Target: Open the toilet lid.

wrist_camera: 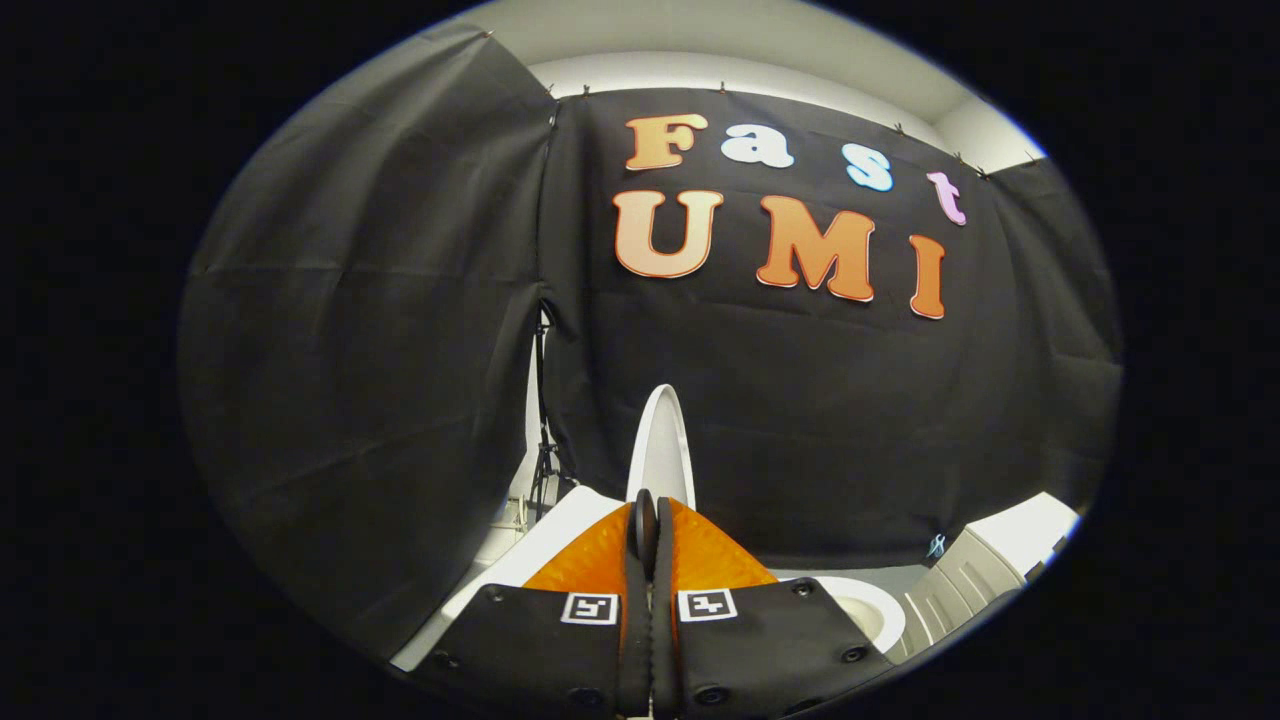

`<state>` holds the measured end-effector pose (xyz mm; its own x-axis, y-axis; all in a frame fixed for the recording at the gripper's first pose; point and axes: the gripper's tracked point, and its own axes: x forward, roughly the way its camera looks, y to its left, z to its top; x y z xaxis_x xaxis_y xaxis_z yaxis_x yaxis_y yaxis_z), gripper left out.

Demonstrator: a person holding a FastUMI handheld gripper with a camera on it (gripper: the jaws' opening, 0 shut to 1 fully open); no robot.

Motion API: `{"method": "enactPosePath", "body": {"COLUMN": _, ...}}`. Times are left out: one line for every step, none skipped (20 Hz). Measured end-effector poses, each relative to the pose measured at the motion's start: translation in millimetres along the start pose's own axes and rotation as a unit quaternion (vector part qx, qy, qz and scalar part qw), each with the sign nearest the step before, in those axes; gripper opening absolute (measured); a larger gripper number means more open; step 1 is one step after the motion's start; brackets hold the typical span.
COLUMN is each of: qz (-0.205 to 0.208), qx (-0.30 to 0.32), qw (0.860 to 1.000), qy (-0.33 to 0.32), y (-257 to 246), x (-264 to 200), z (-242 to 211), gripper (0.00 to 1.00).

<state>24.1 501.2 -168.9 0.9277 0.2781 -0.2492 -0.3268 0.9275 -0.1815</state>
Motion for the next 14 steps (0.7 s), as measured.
{"method": "enactPosePath", "body": {"qz": 0.001, "qx": -0.005, "qw": 1.000, "qy": 0.001, "y": -1, "x": -2, "z": -1, "gripper": 0.10}}
{"method": "enactPosePath", "body": {"qz": 0.015, "qx": 0.001, "qw": 1.000, "qy": 0.003, "y": 3, "x": -2, "z": -1, "gripper": 0.10}}
{"method": "enactPosePath", "body": {"qz": 0.017, "qx": 0.007, "qw": 1.000, "qy": 0.005, "y": 2, "x": -2, "z": 0, "gripper": 0.22}}
{"method": "enactPosePath", "body": {"qz": 0.024, "qx": 0.018, "qw": 1.000, "qy": 0.003, "y": 2, "x": -4, "z": 2, "gripper": 0.23}}
{"method": "enactPosePath", "body": {"qz": 0.024, "qx": 0.027, "qw": 0.999, "qy": 0.001, "y": -2, "x": -7, "z": 7, "gripper": 0.24}}
{"method": "enactPosePath", "body": {"qz": 0.026, "qx": 0.031, "qw": 0.999, "qy": -0.012, "y": -5, "x": -8, "z": 17, "gripper": 0.27}}
{"method": "enactPosePath", "body": {"qz": 0.026, "qx": 0.031, "qw": 0.999, "qy": -0.029, "y": -9, "x": -14, "z": 32, "gripper": 0.39}}
{"method": "enactPosePath", "body": {"qz": 0.029, "qx": 0.029, "qw": 0.998, "qy": -0.044, "y": -12, "x": -19, "z": 46, "gripper": 0.52}}
{"method": "enactPosePath", "body": {"qz": 0.040, "qx": 0.030, "qw": 0.997, "qy": -0.057, "y": -11, "x": -20, "z": 58, "gripper": 0.61}}
{"method": "enactPosePath", "body": {"qz": 0.036, "qx": 0.032, "qw": 0.997, "qy": -0.063, "y": -18, "x": -23, "z": 66, "gripper": 0.71}}
{"method": "enactPosePath", "body": {"qz": 0.034, "qx": 0.038, "qw": 0.996, "qy": -0.072, "y": -24, "x": -25, "z": 70, "gripper": 0.81}}
{"method": "enactPosePath", "body": {"qz": 0.034, "qx": 0.044, "qw": 0.996, "qy": -0.076, "y": -29, "x": -29, "z": 75, "gripper": 0.90}}
{"method": "enactPosePath", "body": {"qz": 0.032, "qx": 0.050, "qw": 0.995, "qy": -0.080, "y": -34, "x": -33, "z": 79, "gripper": 1.00}}
{"method": "enactPosePath", "body": {"qz": 0.029, "qx": 0.058, "qw": 0.994, "qy": -0.083, "y": -41, "x": -38, "z": 84, "gripper": 1.00}}
